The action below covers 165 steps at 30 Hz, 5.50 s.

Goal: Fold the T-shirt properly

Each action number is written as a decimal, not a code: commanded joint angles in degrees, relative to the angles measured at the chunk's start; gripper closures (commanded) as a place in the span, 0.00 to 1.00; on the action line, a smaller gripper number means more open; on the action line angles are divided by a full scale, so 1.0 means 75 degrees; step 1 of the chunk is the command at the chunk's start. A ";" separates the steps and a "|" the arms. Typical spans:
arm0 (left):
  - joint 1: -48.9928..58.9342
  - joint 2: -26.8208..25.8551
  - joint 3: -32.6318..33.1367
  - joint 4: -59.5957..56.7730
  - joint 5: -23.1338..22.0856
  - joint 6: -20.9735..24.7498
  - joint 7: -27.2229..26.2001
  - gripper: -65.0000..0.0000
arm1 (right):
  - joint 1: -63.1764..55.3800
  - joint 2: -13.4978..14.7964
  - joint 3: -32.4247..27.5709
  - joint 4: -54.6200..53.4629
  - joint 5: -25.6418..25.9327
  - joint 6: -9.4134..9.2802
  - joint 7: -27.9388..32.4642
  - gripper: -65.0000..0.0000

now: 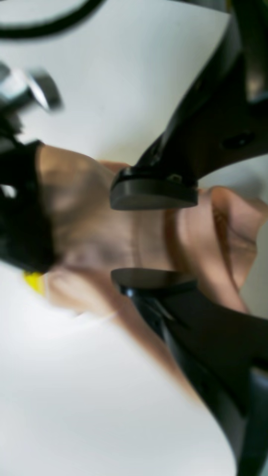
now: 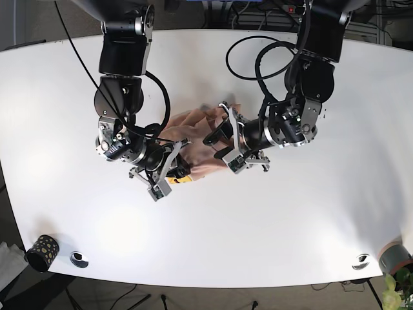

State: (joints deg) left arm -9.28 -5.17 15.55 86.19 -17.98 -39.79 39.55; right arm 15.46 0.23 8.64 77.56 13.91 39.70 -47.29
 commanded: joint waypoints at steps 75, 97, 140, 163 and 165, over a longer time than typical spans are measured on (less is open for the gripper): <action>-0.1453 -0.0899 -0.0696 -0.4547 -0.0235 -0.0028 -0.1552 0.63 | 0.0218 0.1417 0.0682 -0.1028 0.0214 0.0040 0.1634 0.93; 0.0516 -0.0747 -0.1587 0.0962 -0.0199 -0.0028 0.1215 0.63 | 0.1742 0.1194 -0.0725 -0.3209 0.0202 0.0040 0.2607 0.93; -0.1066 -0.1485 -0.2326 -0.2379 -0.0188 -0.0028 0.0347 0.63 | -0.0813 0.0479 -0.1920 -0.0712 0.0144 0.0040 0.2302 0.93; -0.0257 -0.0465 -0.1986 0.0974 -0.0176 0.2416 0.1320 0.33 | -0.2326 0.0163 -0.2882 0.1867 0.0202 0.0040 0.1376 0.93; -0.0175 -0.0219 -0.1974 0.0950 -0.0176 0.2979 0.1320 0.29 | -0.2326 0.0163 -0.2600 0.1867 0.0202 0.0040 0.1364 0.93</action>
State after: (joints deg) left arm -9.98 -7.62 1.08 92.33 -19.14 -20.05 50.48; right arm -2.72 1.93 -11.90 90.35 14.33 39.24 -38.13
